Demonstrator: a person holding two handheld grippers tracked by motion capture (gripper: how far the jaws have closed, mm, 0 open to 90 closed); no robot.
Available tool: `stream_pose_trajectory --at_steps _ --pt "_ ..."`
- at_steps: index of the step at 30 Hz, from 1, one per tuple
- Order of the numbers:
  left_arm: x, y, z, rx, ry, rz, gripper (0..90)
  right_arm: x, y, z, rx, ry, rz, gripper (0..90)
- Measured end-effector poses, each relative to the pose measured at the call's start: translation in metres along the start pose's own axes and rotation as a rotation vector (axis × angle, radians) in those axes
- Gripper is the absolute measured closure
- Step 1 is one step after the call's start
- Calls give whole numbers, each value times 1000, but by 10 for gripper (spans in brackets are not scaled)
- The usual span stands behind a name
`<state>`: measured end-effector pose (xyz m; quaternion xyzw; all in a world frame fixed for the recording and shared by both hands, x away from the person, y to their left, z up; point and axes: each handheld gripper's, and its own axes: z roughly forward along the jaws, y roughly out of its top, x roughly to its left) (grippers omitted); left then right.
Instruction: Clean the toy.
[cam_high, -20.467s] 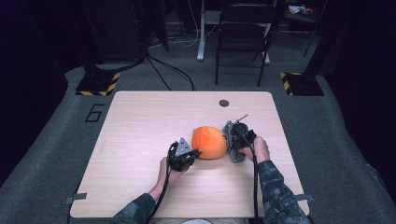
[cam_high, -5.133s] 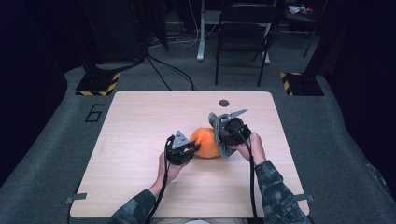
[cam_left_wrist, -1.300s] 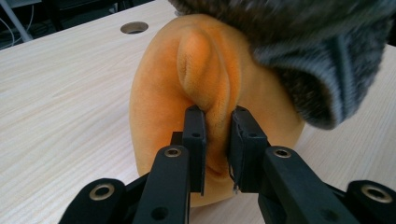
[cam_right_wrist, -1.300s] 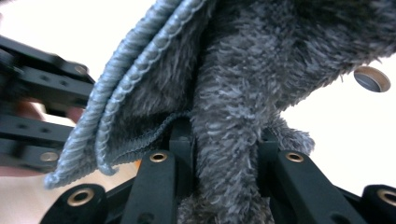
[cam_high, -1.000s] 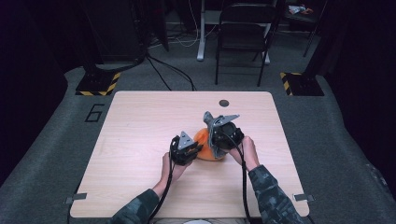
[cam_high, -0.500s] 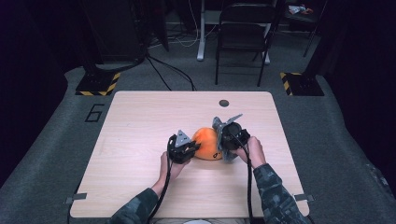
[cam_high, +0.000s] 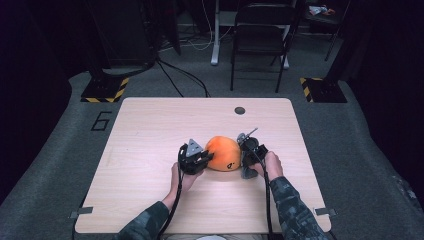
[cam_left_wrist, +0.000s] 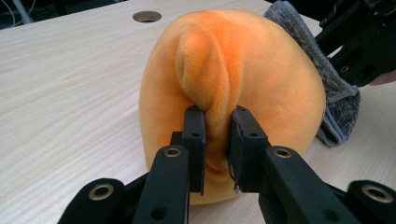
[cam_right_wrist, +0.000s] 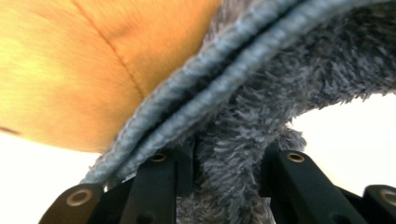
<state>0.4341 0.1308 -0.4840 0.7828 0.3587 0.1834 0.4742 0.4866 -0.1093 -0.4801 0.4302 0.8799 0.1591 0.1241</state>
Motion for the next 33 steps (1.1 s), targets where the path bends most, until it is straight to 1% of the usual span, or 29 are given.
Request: stream_pose_trajectory --at_steps 1,2,3,4,6,7,8,9,10,11,12,13,14,15,16,17,18,20,22,23,24,26,27,28,29,30,31,32,33 --pt "0 0 0 -9 3 -2 774 -1 0 0 -4 8 -5 684" --pt "0 0 0 -10 5 -7 773 -2 1 -1 -6 8 1 683" --pt "1 0 0 -12 8 -10 771 -3 1 -5 -4 4 3 682" --pt "2 0 0 -14 5 -15 769 -4 2 -10 -10 -13 -6 682" --pt "3 -1 0 -14 6 -23 767 -7 3 -27 -60 -35 15 683" --pt "3 -1 0 -14 6 -22 767 -8 4 -37 -102 -33 17 683" --pt "3 -1 0 -15 7 -22 765 -5 6 -50 -154 -16 21 686" --pt "3 -1 0 -14 5 -22 763 -3 7 -54 -172 -14 17 686" --pt "3 -1 0 -17 7 -23 760 2 9 -60 -201 10 0 686" --pt "3 -1 0 -17 7 -24 756 6 11 -62 -206 36 -15 686" --pt "4 -1 0 -14 3 -23 745 13 13 -63 -202 50 -30 687" --pt "4 -1 1 -24 -3 -28 728 16 14 -61 -199 54 -46 687" --pt "5 0 1 -25 -11 -25 697 19 15 -58 -202 55 -44 688" --pt "5 0 0 -23 -14 -20 660 18 15 -54 -202 43 -40 690" --pt "4 1 -1 -29 -8 -14 633 17 15 -52 -202 48 -31 690" --pt "3 2 -2 -28 -2 2 602 14 14 -50 -198 47 -23 690" --pt "2 3 -2 -25 5 11 564 12 13 -49 -206 43 -11 691" --pt "-1 3 -2 -4 18 43 502 8 14 -46 -215 31 -4 691" --pt "-4 2 1 16 38 59 471 5 14 -43 -221 20 0 691" --pt "-5 0 2 17 38 54 466 5 13 -41 -225 14 11 692" --pt "-5 -1 4 8 42 54 471 3 13 -41 -226 23 9 692" --pt "-5 -2 6 6 41 67 523 1 12 -41 -226 34 12 691" --pt "-5 -2 7 -1 45 69 569 0 12 -41 -233 32 10 691" --pt "-5 -4 7 6 39 75 623 1 12 -41 -234 33 9 691" --pt "-4 -5 8 -5 48 77 665 1 12 -41 -232 36 6 691" --pt "-4 -5 7 -5 49 73 720 1 12 -42 -231 39 2 690" --pt "-4 -5 7 -9 50 73 745 2 12 -43 -238 34 2 690" --pt "-4 -4 6 -2 46 84 768 2 13 -44 -233 35 -1 690" --pt "-5 -4 6 -12 53 86 786 3 13 -45 -231 31 -4 690"
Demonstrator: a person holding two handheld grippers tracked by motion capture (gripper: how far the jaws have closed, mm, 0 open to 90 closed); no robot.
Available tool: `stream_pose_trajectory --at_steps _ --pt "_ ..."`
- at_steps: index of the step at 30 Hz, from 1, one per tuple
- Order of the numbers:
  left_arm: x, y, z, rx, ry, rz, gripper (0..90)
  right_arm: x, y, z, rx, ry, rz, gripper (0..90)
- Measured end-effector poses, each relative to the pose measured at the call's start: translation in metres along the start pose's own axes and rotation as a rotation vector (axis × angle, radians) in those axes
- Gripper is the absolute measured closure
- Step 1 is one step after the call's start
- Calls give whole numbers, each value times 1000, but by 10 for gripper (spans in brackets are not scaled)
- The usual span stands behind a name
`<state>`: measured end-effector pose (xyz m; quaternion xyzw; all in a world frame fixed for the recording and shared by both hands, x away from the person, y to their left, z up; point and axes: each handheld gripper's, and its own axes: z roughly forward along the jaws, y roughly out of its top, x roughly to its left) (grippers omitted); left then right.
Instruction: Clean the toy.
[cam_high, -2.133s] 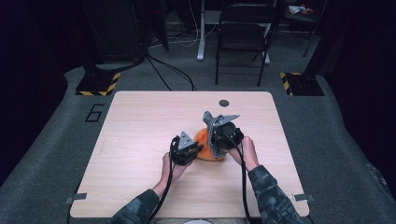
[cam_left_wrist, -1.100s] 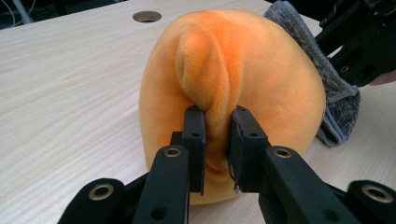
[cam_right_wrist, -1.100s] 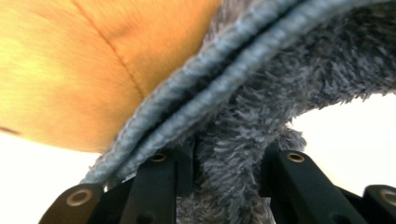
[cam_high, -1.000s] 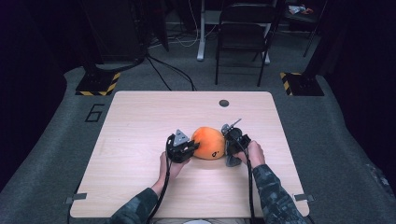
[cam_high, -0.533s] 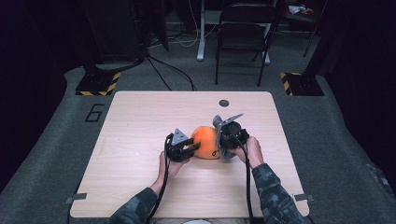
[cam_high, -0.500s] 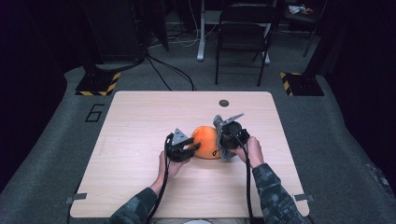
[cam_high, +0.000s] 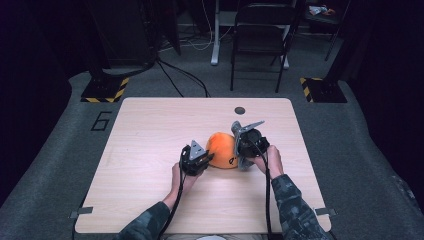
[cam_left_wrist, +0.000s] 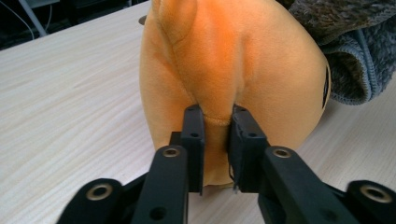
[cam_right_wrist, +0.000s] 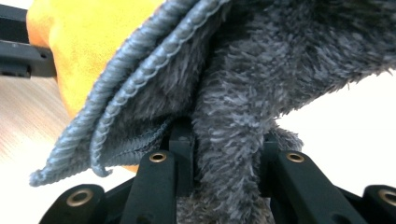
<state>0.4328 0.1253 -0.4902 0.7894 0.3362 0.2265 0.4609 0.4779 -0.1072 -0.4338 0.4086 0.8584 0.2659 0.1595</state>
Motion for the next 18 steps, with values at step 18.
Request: stream_pose_trajectory --at_steps 18 --pt "-24 14 -11 -28 -37 143 817 28 18 -34 -180 44 -47 693"
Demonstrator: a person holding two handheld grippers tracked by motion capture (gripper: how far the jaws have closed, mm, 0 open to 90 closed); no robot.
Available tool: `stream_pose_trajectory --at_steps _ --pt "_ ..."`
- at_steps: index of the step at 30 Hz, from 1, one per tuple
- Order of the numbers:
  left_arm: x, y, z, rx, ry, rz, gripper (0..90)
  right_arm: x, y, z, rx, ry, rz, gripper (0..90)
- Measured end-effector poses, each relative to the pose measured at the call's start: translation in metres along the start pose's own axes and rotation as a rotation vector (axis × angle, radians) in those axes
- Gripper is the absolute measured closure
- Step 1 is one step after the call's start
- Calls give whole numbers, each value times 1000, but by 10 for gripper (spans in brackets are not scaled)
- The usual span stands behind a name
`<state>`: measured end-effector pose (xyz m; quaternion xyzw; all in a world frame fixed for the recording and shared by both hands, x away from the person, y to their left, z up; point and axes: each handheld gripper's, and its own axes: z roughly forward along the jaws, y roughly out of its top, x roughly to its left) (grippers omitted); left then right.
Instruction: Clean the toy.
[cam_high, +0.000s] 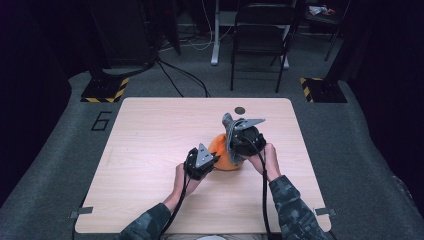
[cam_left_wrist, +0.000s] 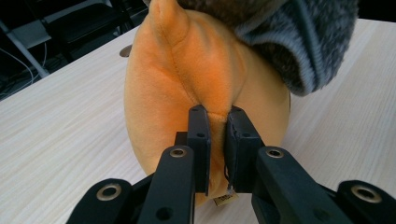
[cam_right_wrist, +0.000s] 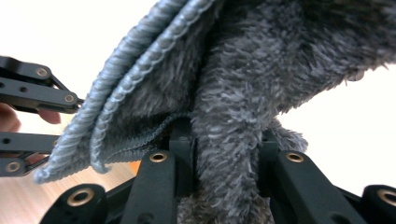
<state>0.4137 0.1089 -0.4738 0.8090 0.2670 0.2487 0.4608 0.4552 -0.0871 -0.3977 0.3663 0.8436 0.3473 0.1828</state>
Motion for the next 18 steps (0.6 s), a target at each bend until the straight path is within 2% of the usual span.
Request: stream_pose_trajectory --at_steps 2,6,15,18 --pt "2 -2 1 5 0 -7 816 0 -2 5 19 -20 -20 695" --pt "5 -4 2 10 -3 -23 814 -6 -7 10 56 -43 -24 695" --pt "11 -7 3 9 -11 -58 806 -24 -22 24 183 -45 18 701" --pt "11 -7 3 8 -11 -63 803 -28 -26 28 208 -41 39 701"
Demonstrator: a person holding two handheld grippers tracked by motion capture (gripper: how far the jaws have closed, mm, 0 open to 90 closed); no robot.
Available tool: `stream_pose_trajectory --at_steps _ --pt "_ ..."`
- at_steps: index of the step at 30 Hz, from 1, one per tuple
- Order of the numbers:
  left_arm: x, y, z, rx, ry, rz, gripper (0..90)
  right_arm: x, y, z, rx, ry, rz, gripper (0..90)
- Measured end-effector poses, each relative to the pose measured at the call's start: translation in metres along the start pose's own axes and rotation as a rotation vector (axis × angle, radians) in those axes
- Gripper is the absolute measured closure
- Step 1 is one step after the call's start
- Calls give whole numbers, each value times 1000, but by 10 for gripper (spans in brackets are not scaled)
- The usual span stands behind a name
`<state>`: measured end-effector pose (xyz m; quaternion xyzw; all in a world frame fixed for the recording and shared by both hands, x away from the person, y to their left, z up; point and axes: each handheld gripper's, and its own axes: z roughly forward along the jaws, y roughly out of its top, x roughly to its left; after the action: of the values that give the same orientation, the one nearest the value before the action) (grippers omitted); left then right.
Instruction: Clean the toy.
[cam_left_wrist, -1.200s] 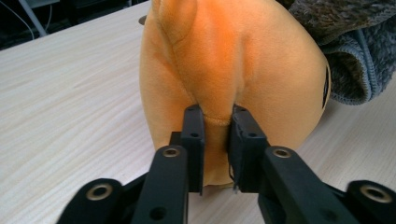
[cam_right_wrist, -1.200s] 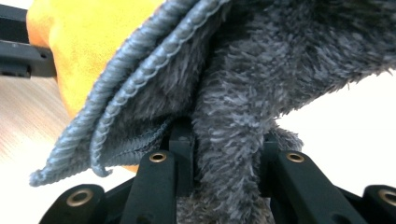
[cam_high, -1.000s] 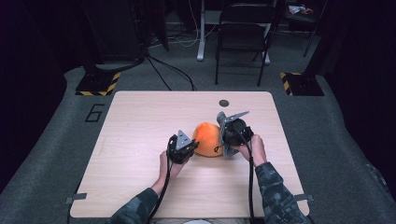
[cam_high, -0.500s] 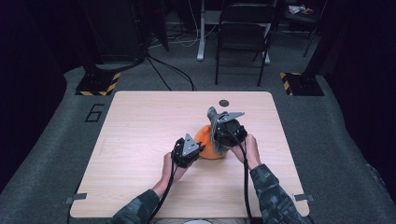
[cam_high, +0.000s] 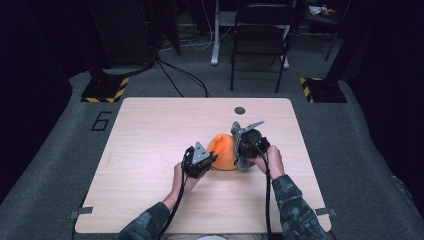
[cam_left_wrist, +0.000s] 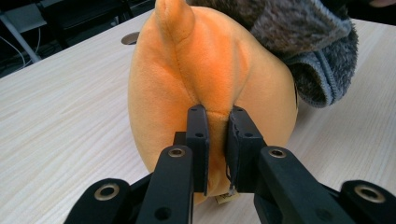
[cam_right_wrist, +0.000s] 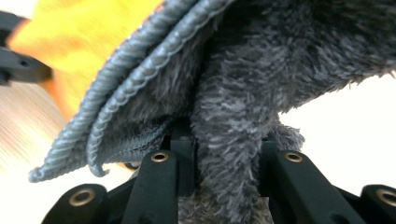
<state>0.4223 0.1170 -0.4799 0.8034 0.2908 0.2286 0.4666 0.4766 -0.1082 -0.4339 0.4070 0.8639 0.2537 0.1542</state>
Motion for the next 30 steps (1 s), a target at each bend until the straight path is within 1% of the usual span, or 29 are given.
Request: stream_pose_trajectory --at_steps 1,2,3,5,6,7,8,10,13,17,18,20,21,24,25,26,27,28,29,30 --pt "0 0 0 -1 0 -1 802 -1 -1 2 8 -10 4 701" --pt "0 0 0 0 0 -3 801 -4 -2 4 10 -2 2 701" --pt "0 -1 0 -6 2 -8 800 -5 -3 5 25 -6 16 701" --pt "1 0 0 3 -5 -7 799 -6 -5 8 39 -12 24 700" --pt "1 0 0 5 -5 -10 797 -7 -7 11 51 -24 15 700" --pt "1 0 0 1 -5 -13 797 -7 -9 15 76 -41 8 700" --pt "2 0 0 2 -7 -15 796 -8 -10 18 88 -48 2 700" --pt "2 -1 1 -7 -2 -20 795 -9 -13 24 109 -60 17 700" --pt "2 -1 1 -4 -6 -22 793 -11 -16 32 124 -63 10 699" --pt "2 -1 0 -1 -8 -18 790 -12 -16 34 143 -62 22 693" --pt "2 -1 0 -1 -9 -18 790 -14 -16 33 150 -55 12 693" --pt "2 -1 0 -4 -4 -25 789 -14 -14 27 143 -62 15 693" --pt "3 -1 0 0 -9 -23 789 -13 -12 23 134 -69 7 694" --pt "3 -1 0 -5 -13 -22 789 -11 -5 5 68 -52 -1 694" --pt "2 -1 1 -10 -4 -19 789 -8 -1 -2 35 -44 3 695" --pt "2 -1 0 -2 -12 -16 788 -4 2 -8 -6 -38 -14 694" --pt "1 0 0 -4 -11 -16 788 0 5 -14 -34 -21 -24 695" --pt "1 0 0 -3 -9 -13 788 7 9 -21 -78 2 -40 694" --pt "1 0 0 -1 -9 -12 787 13 11 -24 -119 10 -54 694" --pt "1 0 0 -5 -7 -16 787 17 13 -27 -137 20 -66 694"
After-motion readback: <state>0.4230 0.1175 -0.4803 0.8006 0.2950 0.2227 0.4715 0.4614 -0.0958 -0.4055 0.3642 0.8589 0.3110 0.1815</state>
